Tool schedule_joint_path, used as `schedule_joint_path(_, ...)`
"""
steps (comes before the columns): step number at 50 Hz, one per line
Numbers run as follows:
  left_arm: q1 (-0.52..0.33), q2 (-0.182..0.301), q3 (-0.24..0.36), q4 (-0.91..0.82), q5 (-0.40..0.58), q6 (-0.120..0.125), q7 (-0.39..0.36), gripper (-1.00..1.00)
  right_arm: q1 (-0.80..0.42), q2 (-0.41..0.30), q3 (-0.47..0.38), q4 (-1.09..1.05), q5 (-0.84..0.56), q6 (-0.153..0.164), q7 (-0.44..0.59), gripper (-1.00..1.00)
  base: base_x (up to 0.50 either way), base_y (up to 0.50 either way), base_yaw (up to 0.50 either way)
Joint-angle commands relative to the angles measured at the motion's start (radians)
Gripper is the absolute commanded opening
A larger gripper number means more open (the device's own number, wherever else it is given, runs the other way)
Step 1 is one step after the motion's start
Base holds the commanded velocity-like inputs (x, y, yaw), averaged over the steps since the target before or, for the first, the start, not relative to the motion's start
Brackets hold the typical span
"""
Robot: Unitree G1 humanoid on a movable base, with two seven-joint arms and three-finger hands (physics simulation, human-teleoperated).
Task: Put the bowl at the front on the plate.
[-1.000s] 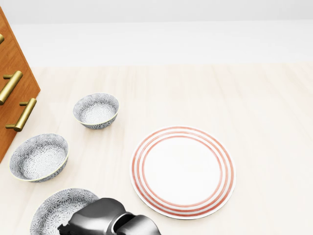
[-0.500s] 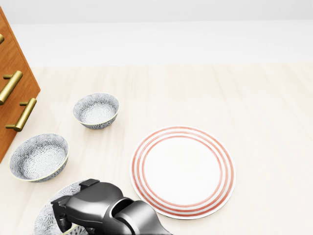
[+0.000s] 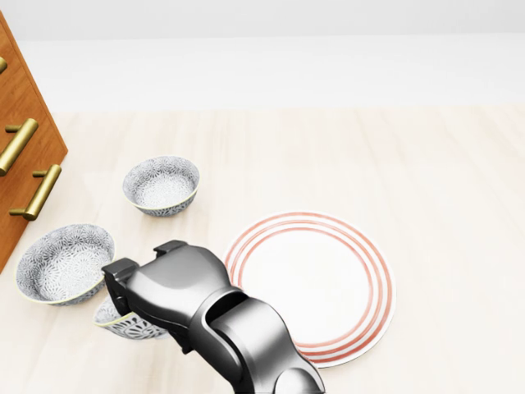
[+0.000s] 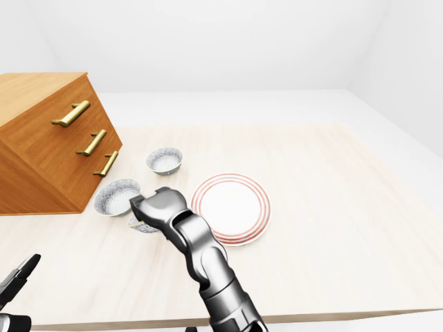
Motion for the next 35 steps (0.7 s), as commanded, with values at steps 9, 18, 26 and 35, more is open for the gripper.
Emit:
schedule_joint_path(9,0.003,0.0,-0.004,0.009,-0.001,-0.02,0.0,1.0,-0.054,-0.016,-0.076,-0.215,-0.118,0.014,0.0,-1.0,0.0,0.0,0.0)
schedule_joint_path(18,0.007,-0.003,0.002,-0.005,-0.002,-0.011,0.0,1.0,-0.059,-0.034,-0.102,-0.293,-0.165,0.057,0.0,-1.0,0.0,0.0,0.0)
schedule_joint_path(26,0.007,-0.004,0.004,-0.009,-0.002,-0.009,0.0,1.0,0.024,-0.052,-0.095,-0.337,-0.157,0.103,0.0,-1.0,0.0,0.0,0.0)
schedule_joint_path(35,0.005,-0.005,0.003,0.003,0.002,-0.023,0.0,1.0,0.136,-0.099,-0.084,-0.378,-0.159,0.166,0.0,-1.0,0.0,0.0,0.0)
